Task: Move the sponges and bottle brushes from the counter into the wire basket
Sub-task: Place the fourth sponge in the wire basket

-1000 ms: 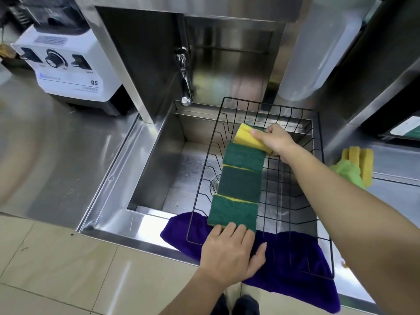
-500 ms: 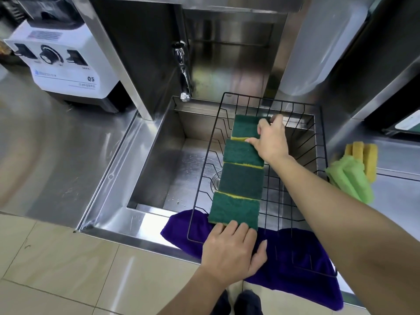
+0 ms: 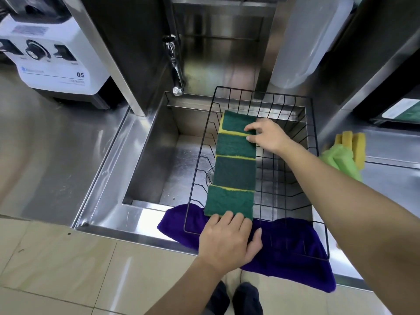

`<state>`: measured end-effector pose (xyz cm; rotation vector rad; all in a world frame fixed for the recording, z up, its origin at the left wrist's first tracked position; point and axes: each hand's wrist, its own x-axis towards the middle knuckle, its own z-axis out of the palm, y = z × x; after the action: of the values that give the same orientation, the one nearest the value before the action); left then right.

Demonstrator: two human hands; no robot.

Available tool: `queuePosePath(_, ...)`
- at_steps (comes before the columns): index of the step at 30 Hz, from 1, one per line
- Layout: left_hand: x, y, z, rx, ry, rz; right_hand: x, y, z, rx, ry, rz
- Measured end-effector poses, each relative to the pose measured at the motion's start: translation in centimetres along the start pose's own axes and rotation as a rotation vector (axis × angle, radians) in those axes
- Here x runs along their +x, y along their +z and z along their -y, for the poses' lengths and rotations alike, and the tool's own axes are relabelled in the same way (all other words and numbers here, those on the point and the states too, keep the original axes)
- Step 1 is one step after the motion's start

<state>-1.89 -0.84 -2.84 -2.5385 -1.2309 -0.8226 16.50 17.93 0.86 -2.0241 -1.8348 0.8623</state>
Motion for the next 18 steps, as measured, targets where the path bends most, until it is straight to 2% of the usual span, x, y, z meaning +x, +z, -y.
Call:
queuePosePath(4,0.2,-0.2,-0.1,0.014,-0.003,0.019,-1.4,-0.3,0.3,-0.128,0.022,0.102)
queuePosePath(6,0.3,-0.2,0.0,0.023,0.001,0.034,-2.3,-0.6,0.5,-0.125,0.027,0.097)
queuePosePath(13,0.3,-0.2,0.1,0.042,0.013,0.058,-7.9,-5.3,1.0,-0.055,-0.068,-0.416)
queuePosePath(15,0.2,-0.2,0.0,0.044,0.022,0.057,-9.7,-6.7,-0.1,-0.046,-0.029,-0.492)
queuePosePath(18,0.3,-0.2,0.0,0.058,0.042,0.079,-12.3,-7.7,-2.8,-0.050,0.082,-0.512)
